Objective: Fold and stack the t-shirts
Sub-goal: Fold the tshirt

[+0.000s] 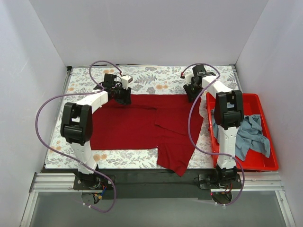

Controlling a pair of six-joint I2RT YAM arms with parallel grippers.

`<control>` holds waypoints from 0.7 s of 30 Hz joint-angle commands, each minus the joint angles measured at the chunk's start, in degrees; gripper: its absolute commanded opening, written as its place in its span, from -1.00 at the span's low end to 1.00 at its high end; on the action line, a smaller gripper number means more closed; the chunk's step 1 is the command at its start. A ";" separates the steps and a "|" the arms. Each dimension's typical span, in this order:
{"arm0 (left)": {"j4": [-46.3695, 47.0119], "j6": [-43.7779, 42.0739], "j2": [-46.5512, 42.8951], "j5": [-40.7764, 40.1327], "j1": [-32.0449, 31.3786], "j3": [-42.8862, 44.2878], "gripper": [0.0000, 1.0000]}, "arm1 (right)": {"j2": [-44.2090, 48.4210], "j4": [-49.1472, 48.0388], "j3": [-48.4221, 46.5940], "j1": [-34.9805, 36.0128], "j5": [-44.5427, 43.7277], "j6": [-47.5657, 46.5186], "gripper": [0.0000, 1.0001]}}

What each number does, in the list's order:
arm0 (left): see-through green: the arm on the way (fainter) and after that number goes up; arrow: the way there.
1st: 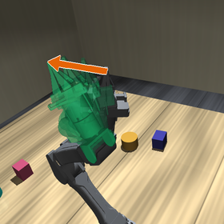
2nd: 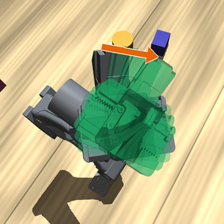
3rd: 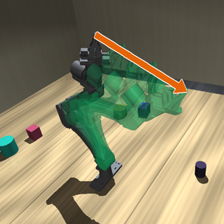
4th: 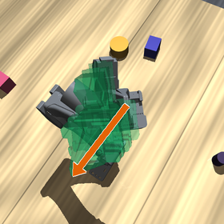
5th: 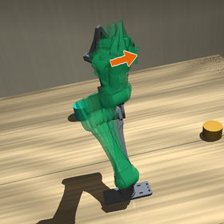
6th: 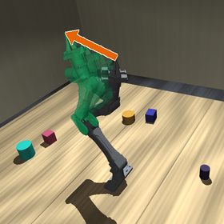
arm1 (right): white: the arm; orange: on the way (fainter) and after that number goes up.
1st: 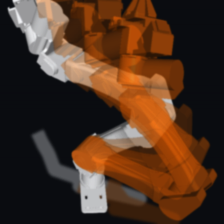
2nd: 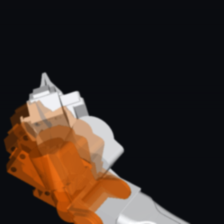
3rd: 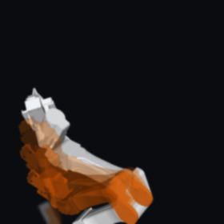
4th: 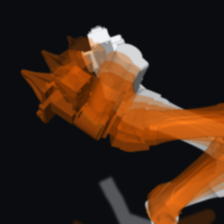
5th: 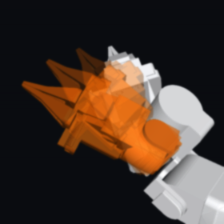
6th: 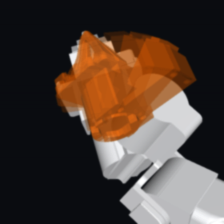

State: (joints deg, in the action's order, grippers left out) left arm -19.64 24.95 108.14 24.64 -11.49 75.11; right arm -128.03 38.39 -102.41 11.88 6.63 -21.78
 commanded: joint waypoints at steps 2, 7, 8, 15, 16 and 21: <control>0.65 0.62 2.68 -0.30 -0.12 2.67 -0.37 | 3.05 1.86 2.65 0.25 0.57 -1.16 -0.28; 1.97 2.55 5.59 -0.39 -0.20 4.95 -0.37 | 2.78 1.86 2.48 0.25 1.36 -0.81 -0.27; 2.23 2.82 5.94 -0.47 -0.20 5.30 -0.37 | 2.78 1.78 2.39 0.25 1.45 -0.72 -0.27; 2.68 4.49 7.70 0.40 -0.20 9.00 -0.38 | 4.19 1.86 0.28 1.04 5.66 -0.19 -0.27; 2.85 4.58 7.53 0.58 -0.20 8.91 -0.38 | 4.80 1.95 -0.33 1.13 6.80 0.07 -0.27; 2.24 3.97 8.32 0.76 -0.20 8.47 -0.38 | 5.60 1.86 -3.40 4.02 12.96 1.91 -0.33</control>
State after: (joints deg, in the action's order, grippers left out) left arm -17.47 29.02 116.95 24.64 -11.49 82.56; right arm -126.43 39.88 -101.62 13.30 13.45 -21.58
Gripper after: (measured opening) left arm 0.311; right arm 0.347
